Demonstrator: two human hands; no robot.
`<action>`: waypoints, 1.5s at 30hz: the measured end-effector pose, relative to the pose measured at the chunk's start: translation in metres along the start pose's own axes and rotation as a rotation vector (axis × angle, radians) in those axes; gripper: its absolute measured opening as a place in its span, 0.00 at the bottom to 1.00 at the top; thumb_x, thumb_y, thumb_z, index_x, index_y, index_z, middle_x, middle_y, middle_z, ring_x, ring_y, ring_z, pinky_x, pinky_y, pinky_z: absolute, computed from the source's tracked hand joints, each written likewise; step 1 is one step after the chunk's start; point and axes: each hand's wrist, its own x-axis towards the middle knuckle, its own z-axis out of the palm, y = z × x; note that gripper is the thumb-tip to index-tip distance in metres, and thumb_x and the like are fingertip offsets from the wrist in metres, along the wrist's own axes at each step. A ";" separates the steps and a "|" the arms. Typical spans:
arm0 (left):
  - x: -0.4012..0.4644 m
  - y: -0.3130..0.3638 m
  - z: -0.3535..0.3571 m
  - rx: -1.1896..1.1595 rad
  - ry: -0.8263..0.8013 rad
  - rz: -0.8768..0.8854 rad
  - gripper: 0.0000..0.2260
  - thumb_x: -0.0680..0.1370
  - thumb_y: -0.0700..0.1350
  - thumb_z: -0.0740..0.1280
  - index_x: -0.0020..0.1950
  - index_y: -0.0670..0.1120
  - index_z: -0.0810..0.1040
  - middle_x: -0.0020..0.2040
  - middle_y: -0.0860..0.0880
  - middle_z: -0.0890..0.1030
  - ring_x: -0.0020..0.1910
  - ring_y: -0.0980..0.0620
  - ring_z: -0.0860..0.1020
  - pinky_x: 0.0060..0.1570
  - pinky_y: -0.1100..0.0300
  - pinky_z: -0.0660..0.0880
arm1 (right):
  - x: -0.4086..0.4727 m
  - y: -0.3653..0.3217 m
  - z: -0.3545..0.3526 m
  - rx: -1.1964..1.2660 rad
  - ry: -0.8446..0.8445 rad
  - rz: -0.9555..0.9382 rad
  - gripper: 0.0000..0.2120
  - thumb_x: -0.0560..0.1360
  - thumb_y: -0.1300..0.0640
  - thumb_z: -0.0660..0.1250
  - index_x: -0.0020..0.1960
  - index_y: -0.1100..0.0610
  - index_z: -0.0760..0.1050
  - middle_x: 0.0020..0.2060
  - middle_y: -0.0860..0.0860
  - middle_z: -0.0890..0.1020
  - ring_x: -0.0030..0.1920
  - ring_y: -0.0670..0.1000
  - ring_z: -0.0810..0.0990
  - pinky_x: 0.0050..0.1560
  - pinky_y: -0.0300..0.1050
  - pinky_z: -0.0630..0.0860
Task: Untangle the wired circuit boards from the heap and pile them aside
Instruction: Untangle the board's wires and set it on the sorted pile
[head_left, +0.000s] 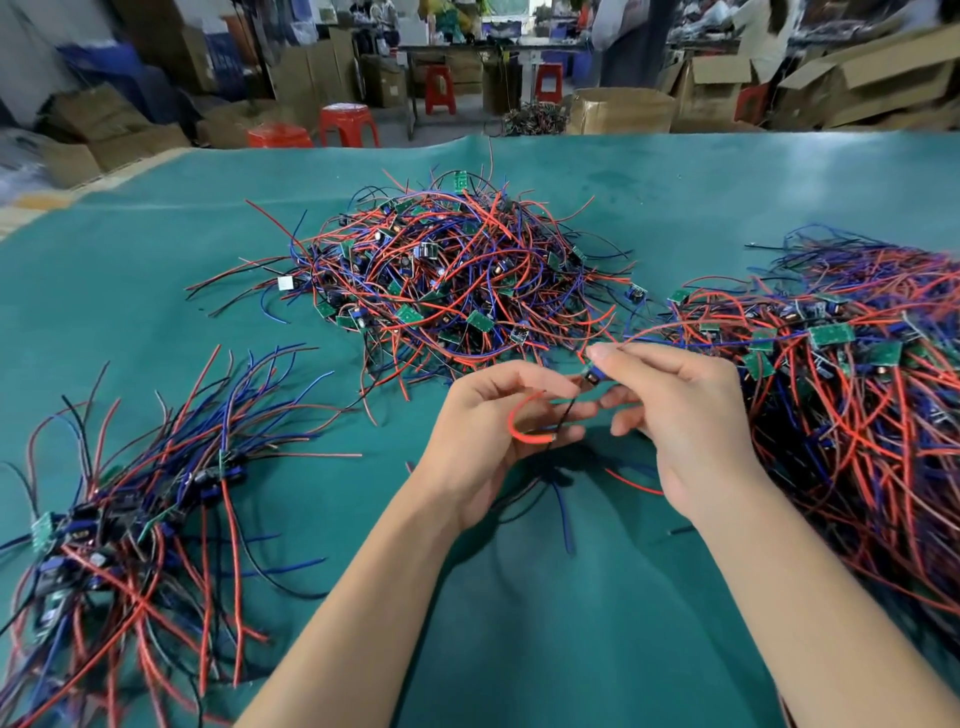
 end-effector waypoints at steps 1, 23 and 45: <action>0.000 0.000 0.000 -0.014 0.000 -0.017 0.16 0.78 0.28 0.58 0.41 0.41 0.83 0.46 0.38 0.83 0.49 0.40 0.84 0.46 0.53 0.82 | 0.001 0.000 -0.001 0.012 0.001 0.008 0.08 0.74 0.61 0.76 0.38 0.51 0.88 0.38 0.50 0.87 0.30 0.49 0.78 0.25 0.40 0.70; 0.001 0.004 -0.001 -0.041 -0.102 -0.291 0.17 0.80 0.53 0.60 0.54 0.44 0.84 0.52 0.41 0.85 0.46 0.48 0.84 0.48 0.59 0.81 | 0.009 -0.009 -0.010 0.611 -0.042 0.317 0.10 0.73 0.51 0.71 0.41 0.56 0.85 0.33 0.49 0.82 0.19 0.42 0.64 0.19 0.33 0.62; -0.003 -0.004 -0.002 0.219 -0.242 -0.081 0.10 0.80 0.42 0.65 0.47 0.38 0.82 0.29 0.49 0.73 0.30 0.54 0.70 0.35 0.66 0.70 | 0.004 0.005 -0.011 -0.607 0.190 -0.501 0.17 0.75 0.46 0.72 0.34 0.55 0.82 0.27 0.46 0.77 0.32 0.48 0.72 0.38 0.46 0.64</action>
